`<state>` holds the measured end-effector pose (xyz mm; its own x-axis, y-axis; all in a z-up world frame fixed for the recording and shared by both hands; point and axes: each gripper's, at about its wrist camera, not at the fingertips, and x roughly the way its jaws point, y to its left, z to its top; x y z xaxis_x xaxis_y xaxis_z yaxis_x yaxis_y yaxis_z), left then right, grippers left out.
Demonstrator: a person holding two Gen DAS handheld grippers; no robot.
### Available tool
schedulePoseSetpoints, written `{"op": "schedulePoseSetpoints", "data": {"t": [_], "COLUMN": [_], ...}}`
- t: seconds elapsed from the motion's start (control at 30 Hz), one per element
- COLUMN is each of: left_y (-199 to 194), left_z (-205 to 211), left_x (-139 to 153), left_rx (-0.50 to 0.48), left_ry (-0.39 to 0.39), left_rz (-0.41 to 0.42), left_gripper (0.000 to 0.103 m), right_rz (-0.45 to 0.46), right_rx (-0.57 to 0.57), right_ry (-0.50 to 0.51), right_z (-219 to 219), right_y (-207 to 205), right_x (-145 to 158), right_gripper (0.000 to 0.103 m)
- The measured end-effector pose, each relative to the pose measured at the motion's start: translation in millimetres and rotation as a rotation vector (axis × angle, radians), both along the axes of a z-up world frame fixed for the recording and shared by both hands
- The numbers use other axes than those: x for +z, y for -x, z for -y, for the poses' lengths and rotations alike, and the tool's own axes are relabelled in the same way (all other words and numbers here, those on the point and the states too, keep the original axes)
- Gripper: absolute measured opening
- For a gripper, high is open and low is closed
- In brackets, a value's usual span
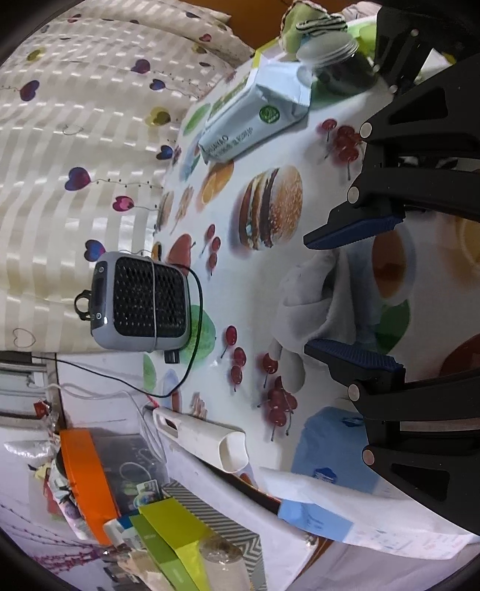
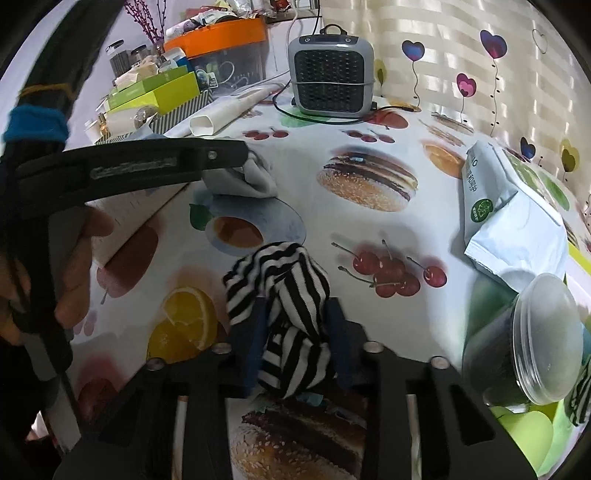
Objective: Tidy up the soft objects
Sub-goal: 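Grasp the second black-and-white striped cloth with the right gripper, then grasp the white sock with the left gripper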
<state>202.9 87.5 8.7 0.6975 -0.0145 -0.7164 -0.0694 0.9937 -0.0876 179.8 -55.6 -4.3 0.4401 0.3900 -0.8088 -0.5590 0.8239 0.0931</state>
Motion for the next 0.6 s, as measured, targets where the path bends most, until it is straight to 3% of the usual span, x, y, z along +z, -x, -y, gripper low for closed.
{"op": "schedulePoseSetpoints", "data": {"t": [0.1, 0.17, 0.23, 0.47, 0.6], "left_y": [-7, -11, -14, -24, -26], "left_z": [0, 1, 3, 9, 14], "left_x": [-4, -7, -8, -12, -14], "left_rx": [0.009, 0.009, 0.008, 0.02, 0.025], "left_ry": [-0.018, -0.022, -0.03, -0.085, -0.126], "left_rz": [-0.009, -0.013, -0.014, -0.009, -0.013], "left_gripper": [0.051, 0.059, 0.061, 0.061, 0.053], "right_rz": [0.006, 0.009, 0.011, 0.027, 0.043], "right_rx": [0.005, 0.004, -0.002, -0.022, -0.027], "right_ry": [-0.001, -0.007, -0.019, -0.043, -0.052], "right_z": [0, 1, 3, 10, 12], "right_y": [1, 1, 1, 3, 6], "right_x": [2, 3, 5, 14, 20], "right_gripper": [0.021, 0.021, 0.021, 0.02, 0.02]}}
